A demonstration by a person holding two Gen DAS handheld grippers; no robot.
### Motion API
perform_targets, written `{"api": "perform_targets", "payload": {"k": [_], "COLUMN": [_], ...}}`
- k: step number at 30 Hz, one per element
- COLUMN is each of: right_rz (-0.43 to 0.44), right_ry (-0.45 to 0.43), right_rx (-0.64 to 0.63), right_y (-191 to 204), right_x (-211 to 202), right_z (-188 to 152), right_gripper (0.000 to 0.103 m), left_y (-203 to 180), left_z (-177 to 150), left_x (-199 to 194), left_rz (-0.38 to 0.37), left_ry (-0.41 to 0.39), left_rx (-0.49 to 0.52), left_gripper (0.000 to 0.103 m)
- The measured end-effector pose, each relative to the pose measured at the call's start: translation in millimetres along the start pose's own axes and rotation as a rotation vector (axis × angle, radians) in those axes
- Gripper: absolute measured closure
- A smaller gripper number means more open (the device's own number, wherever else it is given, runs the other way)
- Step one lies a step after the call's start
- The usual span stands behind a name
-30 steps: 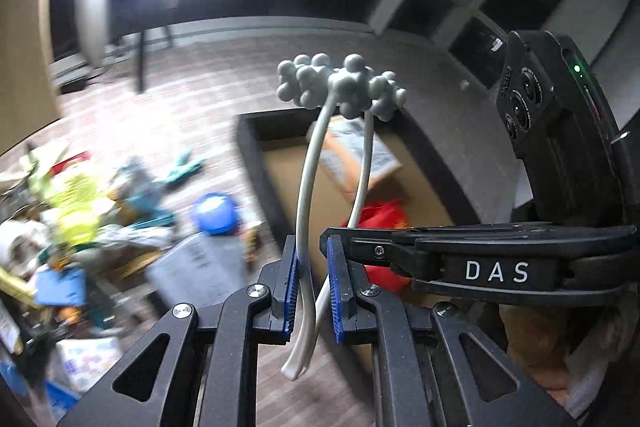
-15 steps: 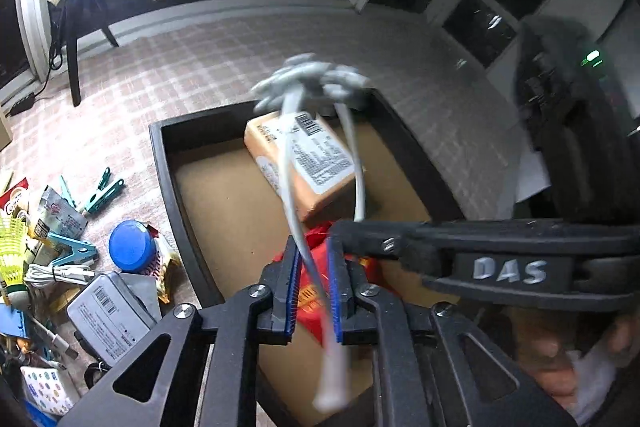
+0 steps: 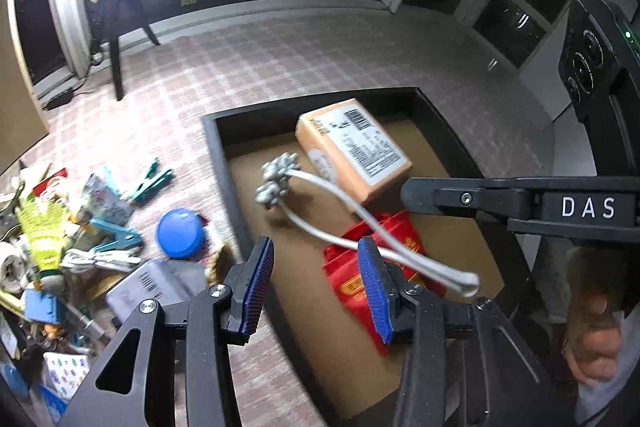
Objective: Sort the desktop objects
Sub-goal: 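Open the right gripper to release the cable into the tray, then move the right gripper to the pile and grasp the white box with red text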
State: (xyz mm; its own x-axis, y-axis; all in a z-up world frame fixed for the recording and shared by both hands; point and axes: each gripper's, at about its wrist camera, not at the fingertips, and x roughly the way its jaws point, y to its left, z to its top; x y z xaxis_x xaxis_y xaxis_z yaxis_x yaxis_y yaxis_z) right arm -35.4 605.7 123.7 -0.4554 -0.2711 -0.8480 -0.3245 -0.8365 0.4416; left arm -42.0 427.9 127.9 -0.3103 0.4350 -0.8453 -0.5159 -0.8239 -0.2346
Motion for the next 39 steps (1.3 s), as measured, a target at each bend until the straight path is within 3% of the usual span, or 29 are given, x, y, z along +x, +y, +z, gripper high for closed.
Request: {"api": "perform_targets", "payload": {"k": [7, 16, 28, 39], "right_rz": [-0.043, -0.029, 0.043, 0.193], "right_ry": [-0.012, -0.026, 0.028, 0.158], "right_rx": [-0.143, -0.260, -0.394, -0.586], "right_y": [42, 107, 214, 356], "right_x": [13, 40, 80, 157], "right_z": [-8, -24, -45, -60], "right_gripper": [0.085, 0.080, 0.079, 0.079], "left_y": [39, 133, 276, 357], "left_z": [-18, -65, -140, -174], "left_x": [-23, -68, -133, -166], "left_rz": [0.068, 0.190, 0.320, 0.366], "left_ry": [-0.029, -0.047, -0.071, -0.125], "left_rx": [-0.049, -0.173, -0.393, -0.551], "left_gripper": [0.058, 0.054, 0.053, 0.053]}}
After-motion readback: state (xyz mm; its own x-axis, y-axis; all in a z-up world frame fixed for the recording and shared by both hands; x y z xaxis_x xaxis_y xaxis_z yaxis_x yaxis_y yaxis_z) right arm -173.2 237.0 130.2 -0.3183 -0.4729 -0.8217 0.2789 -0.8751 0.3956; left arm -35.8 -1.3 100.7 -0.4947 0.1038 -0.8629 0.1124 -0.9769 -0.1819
